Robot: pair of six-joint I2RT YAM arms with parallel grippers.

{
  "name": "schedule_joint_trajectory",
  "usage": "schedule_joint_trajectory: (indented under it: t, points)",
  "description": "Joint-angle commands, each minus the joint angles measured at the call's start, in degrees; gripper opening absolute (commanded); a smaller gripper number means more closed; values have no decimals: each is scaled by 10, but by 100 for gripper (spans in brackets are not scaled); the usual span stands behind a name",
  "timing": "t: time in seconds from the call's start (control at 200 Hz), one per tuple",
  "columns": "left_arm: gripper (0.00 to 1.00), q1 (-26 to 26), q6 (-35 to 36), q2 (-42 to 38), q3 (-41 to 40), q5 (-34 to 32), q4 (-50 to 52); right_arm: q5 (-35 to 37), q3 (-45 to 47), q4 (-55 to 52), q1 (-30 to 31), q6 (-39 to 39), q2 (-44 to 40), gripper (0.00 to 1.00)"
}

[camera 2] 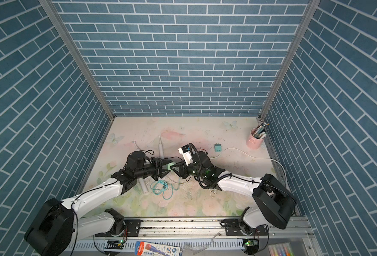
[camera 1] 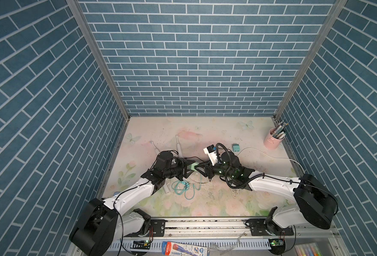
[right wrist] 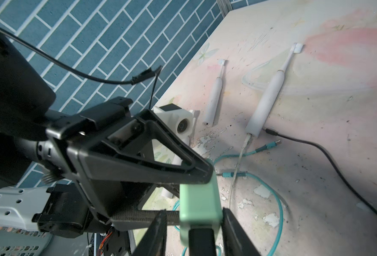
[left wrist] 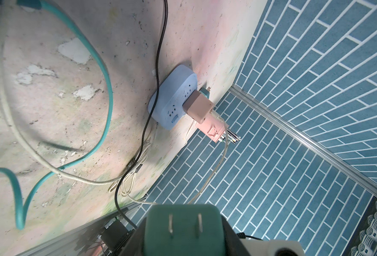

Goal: Charge the electric toothbrush
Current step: Insert the plug into the socket.

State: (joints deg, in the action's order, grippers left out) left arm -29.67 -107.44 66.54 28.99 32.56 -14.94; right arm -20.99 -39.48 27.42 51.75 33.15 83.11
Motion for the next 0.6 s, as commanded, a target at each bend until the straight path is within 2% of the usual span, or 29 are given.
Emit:
schedule_joint_trajectory:
  t: [0.0,0.13,0.19,0.275,0.3,0.39,0.465,0.59]
  points:
    - [0,-2,-10,-4,-9,-8,-33,-15,-14,26,2,22,6,37]
    - [0,-2,-9,-1,-7,-8,-38,-16,-17,33,1,24,8,18]
    - [0,-2,-8,0,-7,-7,-40,-6,-17,34,2,23,4,14]
    - [0,-3,-5,2,-10,-10,-42,8,-15,38,2,22,-4,0]
    - [0,-3,-3,2,-10,-11,-42,13,-13,37,2,22,-7,0]
    - [44,-4,16,3,-2,-9,-33,41,-9,27,2,22,-25,0]
    - [68,-1,35,5,6,-6,-20,86,-15,-21,0,21,-43,0]
    - [88,17,104,17,35,15,54,135,-41,-126,-2,7,-61,0]
